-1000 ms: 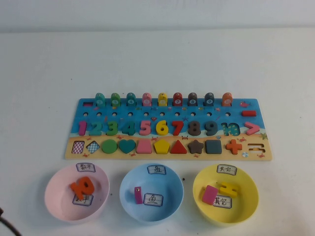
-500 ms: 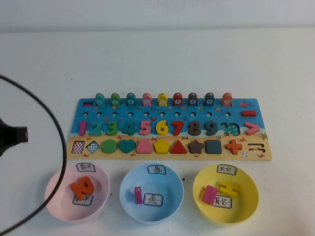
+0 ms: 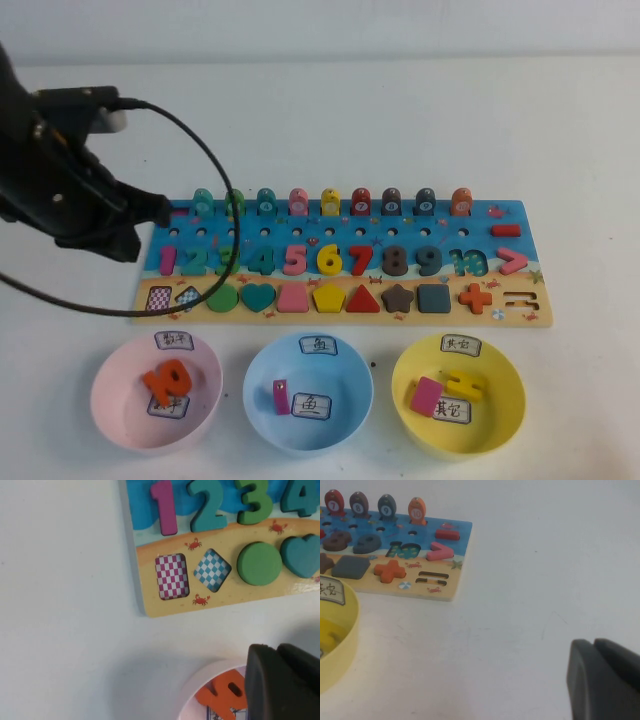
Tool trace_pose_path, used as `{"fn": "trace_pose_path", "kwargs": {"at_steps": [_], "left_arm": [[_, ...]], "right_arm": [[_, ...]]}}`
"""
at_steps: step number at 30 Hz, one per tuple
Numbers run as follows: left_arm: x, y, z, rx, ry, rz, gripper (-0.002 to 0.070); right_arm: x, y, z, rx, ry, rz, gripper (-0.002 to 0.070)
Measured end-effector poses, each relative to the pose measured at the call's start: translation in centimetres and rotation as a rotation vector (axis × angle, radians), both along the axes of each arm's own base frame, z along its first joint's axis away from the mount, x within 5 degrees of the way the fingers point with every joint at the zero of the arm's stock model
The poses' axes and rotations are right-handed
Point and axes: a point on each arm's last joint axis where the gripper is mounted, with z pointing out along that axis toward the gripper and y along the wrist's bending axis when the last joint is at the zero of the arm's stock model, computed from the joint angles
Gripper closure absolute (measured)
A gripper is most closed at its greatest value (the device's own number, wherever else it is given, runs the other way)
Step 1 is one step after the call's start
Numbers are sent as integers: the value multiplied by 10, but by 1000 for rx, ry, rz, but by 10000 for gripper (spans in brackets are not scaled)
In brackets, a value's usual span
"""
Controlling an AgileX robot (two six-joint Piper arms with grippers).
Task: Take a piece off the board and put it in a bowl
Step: Pick up the "number 1"
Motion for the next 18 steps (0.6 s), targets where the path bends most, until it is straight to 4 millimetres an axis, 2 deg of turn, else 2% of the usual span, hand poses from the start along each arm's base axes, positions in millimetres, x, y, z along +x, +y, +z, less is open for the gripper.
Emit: {"fn": "trace_pose_path", "kwargs": {"at_steps": [4, 10, 13, 18], "left_arm": [[20, -17, -10, 42, 52, -23, 676], [48, -21, -26, 89, 97, -27, 655], [62, -24, -37, 98, 117, -36, 578], [76, -28, -50, 108, 155, -40, 400]], "right_arm": [[0, 0, 0, 0, 0, 0, 694], [0, 0, 0, 0, 0, 0, 694], [0, 0, 0, 0, 0, 0, 694], [0, 0, 0, 0, 0, 0, 694]]}}
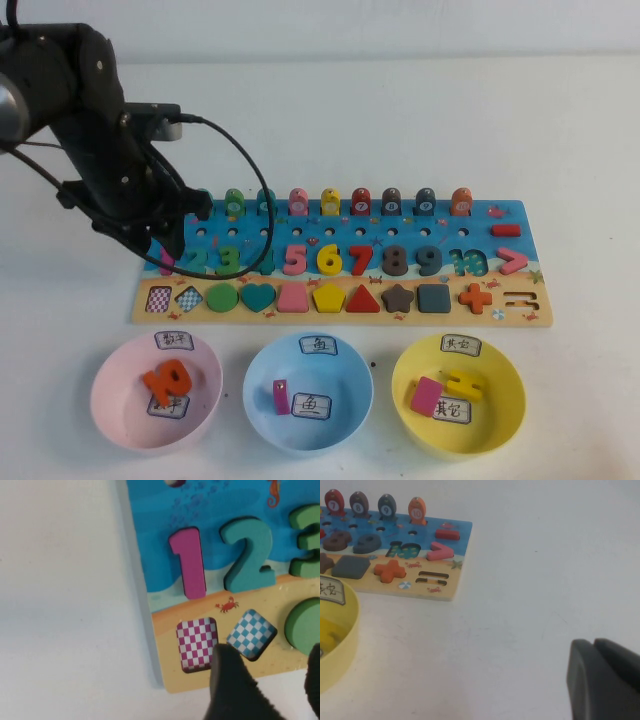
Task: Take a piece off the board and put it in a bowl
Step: Pick up the "number 1"
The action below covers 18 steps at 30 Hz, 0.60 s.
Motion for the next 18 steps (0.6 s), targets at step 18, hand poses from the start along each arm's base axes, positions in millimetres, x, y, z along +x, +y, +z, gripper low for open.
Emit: {"fn": "trace_pose_path", "kwargs": {"at_steps": [18], "left_arm": [[12, 4, -29, 86, 46, 22, 353]], "right_arm": [[0, 0, 0, 0, 0, 0, 694]]}}
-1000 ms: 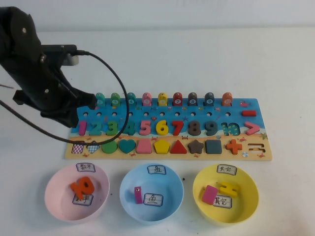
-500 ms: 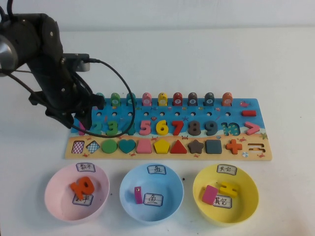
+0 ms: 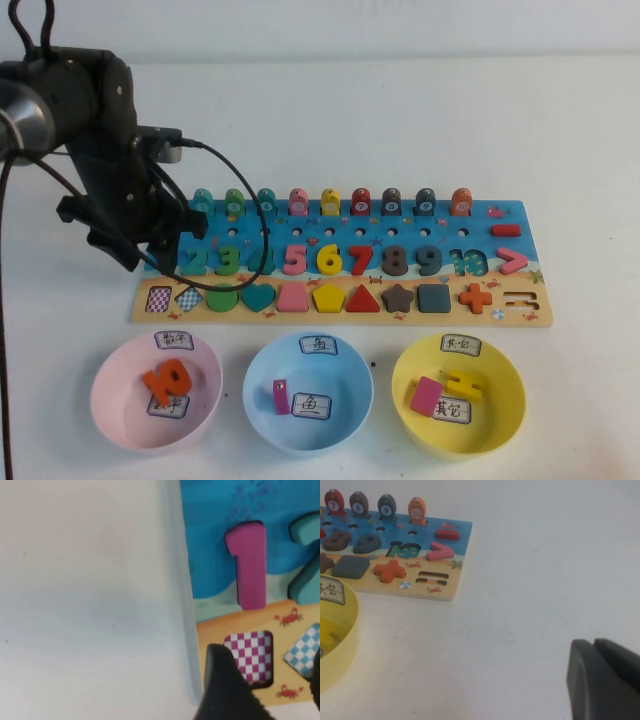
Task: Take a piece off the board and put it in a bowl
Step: Pick up the "number 1"
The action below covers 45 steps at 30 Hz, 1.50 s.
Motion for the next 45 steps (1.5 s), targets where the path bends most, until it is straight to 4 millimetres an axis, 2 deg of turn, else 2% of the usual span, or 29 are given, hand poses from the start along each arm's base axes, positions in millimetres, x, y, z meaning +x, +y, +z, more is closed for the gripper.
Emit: {"fn": "trace_pose_path", "kwargs": {"at_steps": [12, 30, 38, 45], "left_arm": [[11, -3, -19, -8, -36, -1, 351], [15, -4, -25, -11, -38, 0, 351], [15, -4, -25, -17, -38, 2, 432], [15, -4, -25, -18, -36, 6, 448]], "right_arm": [[0, 0, 0, 0, 0, 0, 694], [0, 0, 0, 0, 0, 0, 694], [0, 0, 0, 0, 0, 0, 694], [0, 0, 0, 0, 0, 0, 694]]}}
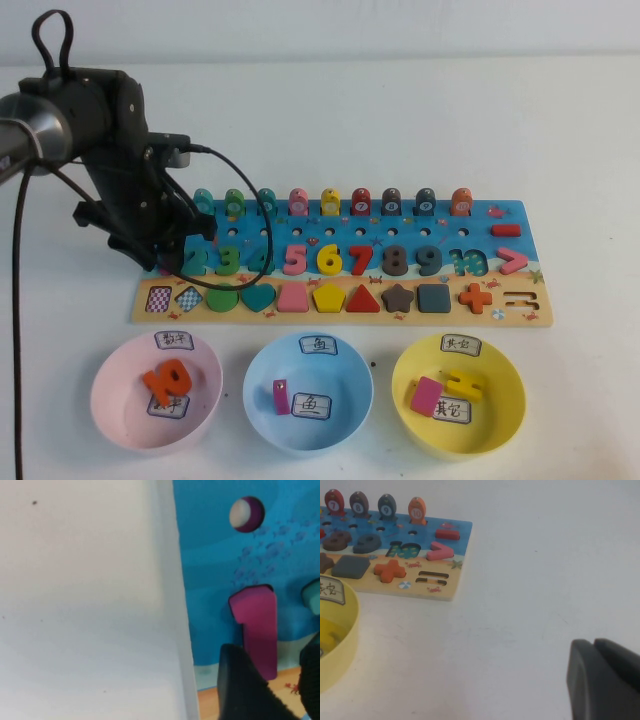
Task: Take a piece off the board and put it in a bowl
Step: Pick up the "number 1"
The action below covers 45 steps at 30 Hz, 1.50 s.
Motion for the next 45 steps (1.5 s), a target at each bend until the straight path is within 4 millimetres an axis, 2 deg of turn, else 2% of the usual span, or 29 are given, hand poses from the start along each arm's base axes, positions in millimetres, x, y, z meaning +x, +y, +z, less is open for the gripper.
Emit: {"fn": "trace_pose_path", "kwargs": {"at_steps": [22, 25, 33, 42, 45], "left_arm": [[3, -1, -4, -20, -10, 12, 451], [3, -1, -4, -21, -11, 12, 472], [3, 0, -4, -22, -11, 23, 604], [3, 0, -2, -31, -13, 34, 607], [1, 1, 7, -34, -27, 32, 610]], "right_arm": [[0, 0, 0, 0, 0, 0, 694], [0, 0, 0, 0, 0, 0, 694], [0, 0, 0, 0, 0, 0, 694], [0, 0, 0, 0, 2, 0, 694], [0, 0, 0, 0, 2, 0, 694]]}}
